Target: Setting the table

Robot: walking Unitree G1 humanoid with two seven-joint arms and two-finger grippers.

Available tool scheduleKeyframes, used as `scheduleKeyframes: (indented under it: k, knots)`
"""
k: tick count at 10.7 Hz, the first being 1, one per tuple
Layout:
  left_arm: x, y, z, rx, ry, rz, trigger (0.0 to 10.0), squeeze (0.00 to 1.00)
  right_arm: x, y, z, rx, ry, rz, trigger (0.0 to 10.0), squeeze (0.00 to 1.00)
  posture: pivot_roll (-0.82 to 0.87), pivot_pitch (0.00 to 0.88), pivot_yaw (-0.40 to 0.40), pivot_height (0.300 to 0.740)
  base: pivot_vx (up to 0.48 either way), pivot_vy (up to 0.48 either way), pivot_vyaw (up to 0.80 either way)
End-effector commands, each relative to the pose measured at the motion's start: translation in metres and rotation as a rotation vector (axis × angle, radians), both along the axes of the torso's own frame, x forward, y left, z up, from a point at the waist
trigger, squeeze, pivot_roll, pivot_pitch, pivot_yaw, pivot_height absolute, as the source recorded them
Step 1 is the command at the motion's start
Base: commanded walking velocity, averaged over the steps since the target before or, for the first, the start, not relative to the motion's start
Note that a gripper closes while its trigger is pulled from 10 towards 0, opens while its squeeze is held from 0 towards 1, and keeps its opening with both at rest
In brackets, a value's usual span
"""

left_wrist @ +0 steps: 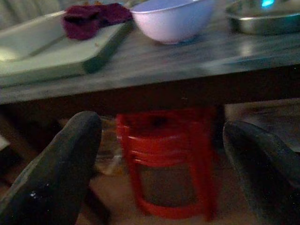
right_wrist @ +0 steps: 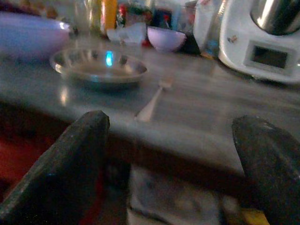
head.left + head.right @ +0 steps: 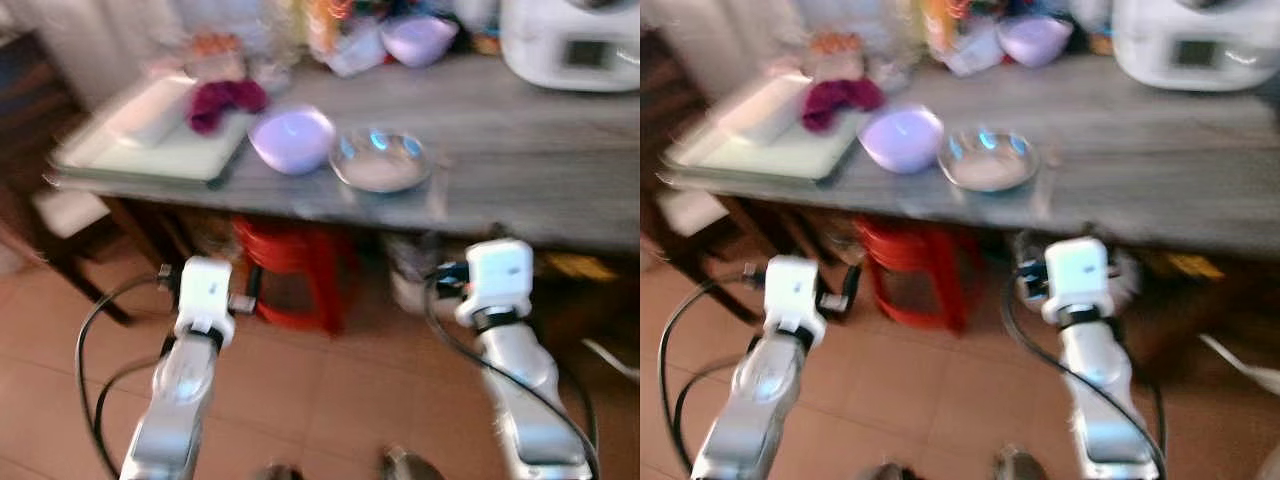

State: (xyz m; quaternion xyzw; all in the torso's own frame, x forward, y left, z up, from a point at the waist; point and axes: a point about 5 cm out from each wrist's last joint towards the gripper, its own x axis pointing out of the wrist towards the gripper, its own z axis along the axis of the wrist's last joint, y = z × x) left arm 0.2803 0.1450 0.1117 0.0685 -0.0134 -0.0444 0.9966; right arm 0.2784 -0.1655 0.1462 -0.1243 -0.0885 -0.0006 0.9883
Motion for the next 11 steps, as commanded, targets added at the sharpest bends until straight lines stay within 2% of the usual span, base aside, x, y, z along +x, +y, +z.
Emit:
scheduleKeyframes:
  k: [1,5,7,10,11]
  knots:
    - [-0.0032,0.0083,-0.0045,0.019,0.02,0.02,10.0,0.0,0.0007,0.0082,0.0012,0.017,-0.004,0.027,10.0,0.0,-0.07,0.139,0.103,0.74,-0.315,0.0,0.0]
    - [-0.0032,0.007,-0.0047,0.025,0.016,0.003,10.0,0.0,0.0014,0.0058,0.0009,0.023,0.0,0.018,10.0,0.0,-0.07,0.14,0.104,0.74,-0.293,0.0,0.0]
    - [-0.0038,0.0078,-0.0039,0.022,0.0,0.006,10.0,0.0,0.0014,0.0068,0.0001,0.026,0.003,0.018,10.0,0.0,-0.07,0.141,0.106,0.74,0.0,0.0,0.0]
    - [-0.0038,0.0071,-0.0024,-0.036,0.004,-0.037,10.0,0.0,0.0021,0.0063,0.0008,0.025,0.001,0.016,10.0,0.0,-0.07,0.14,0.105,0.74,0.0,0.0,0.0]
    - [-0.0032,0.0058,-0.0005,-0.039,-0.005,-0.05,10.0,0.0,0.0023,0.0065,0.0007,0.029,0.002,0.015,10.0,0.0,-0.07,0.139,0.106,0.74,0.0,0.0,-0.49]
